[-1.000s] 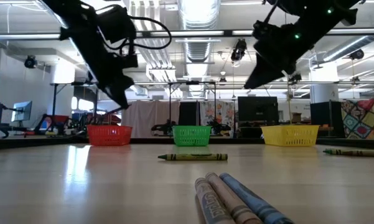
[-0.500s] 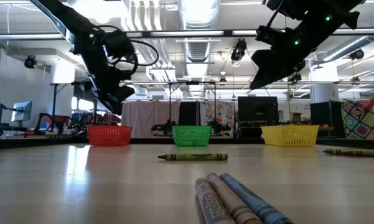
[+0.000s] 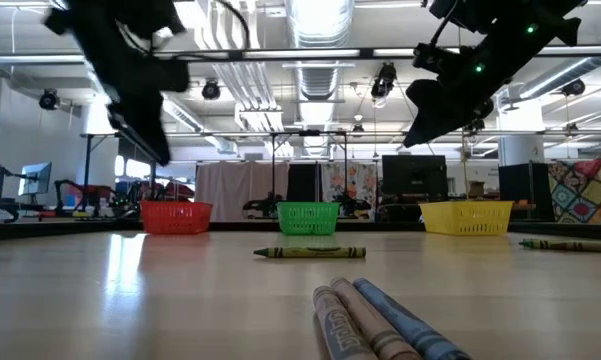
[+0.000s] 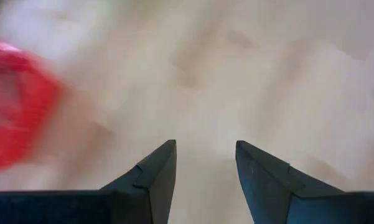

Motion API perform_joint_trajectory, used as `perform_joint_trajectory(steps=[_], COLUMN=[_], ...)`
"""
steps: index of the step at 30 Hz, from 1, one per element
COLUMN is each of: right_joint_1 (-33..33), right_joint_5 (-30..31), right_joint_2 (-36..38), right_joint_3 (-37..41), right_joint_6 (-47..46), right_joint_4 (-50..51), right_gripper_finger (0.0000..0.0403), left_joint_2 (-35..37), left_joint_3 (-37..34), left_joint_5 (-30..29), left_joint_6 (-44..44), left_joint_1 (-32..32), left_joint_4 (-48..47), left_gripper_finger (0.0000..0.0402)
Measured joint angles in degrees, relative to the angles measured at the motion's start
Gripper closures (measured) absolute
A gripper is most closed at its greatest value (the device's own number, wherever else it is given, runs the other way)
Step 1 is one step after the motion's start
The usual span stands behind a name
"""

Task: Sort crayons
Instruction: Put the green crayon into the green basket

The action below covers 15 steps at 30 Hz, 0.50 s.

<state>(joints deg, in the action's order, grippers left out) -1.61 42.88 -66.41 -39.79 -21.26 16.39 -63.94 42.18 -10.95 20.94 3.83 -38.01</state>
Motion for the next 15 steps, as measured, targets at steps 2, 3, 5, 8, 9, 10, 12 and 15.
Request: perform_joint_trajectory(steps=[2,3,5,8,9,10,12,15], right_joint_1=[0.0,0.0,0.0,0.0,0.0,0.0,0.0,0.0], right_joint_5=[0.0,-0.2,-1.6,-4.1,-4.4,-4.4,-4.6,-5.9], right_joint_2=[0.0,0.0,0.0,0.0,0.0,0.0,0.0,0.0], right_joint_3=[0.0,0.0,0.0,0.0,0.0,0.0,0.0,0.0], right_joint_6=[-1.1,-1.6,-2.0,-3.3,-4.1,-5.0,-6.2,-6.8], right_joint_4=[0.7,0.7,0.6,0.5,0.5,0.5,0.3,-1.0], right_gripper_finger=[0.0223,0.0223,0.0223,0.0223,0.0223,0.0223,0.0223,0.0223], left_joint_2=[2.2,3.0,3.6,3.2,2.6,1.8,-0.2,-4.3], left_joint_3=[-2.0,-2.8,-4.3,-6.1,-6.6,-7.2,-7.9,-8.1], left_joint_5=[0.6,0.8,0.9,-1.3,-3.1,-5.1,-9.7,-14.2], left_joint_6=[5.1,8.3,15.8,27.6,31.3,34.4,39.5,43.6], left_joint_1=[-9.8,-14.8,-24.9,-38.4,-42.5,-46.4,-52.9,-59.6], left_joint_4=[0.4,0.7,1.4,4.2,5.5,6.5,8.7,11.9], left_gripper_finger=[0.0255,0.0255,0.0255,0.0255,0.0255,0.0255,0.0255,0.0255])
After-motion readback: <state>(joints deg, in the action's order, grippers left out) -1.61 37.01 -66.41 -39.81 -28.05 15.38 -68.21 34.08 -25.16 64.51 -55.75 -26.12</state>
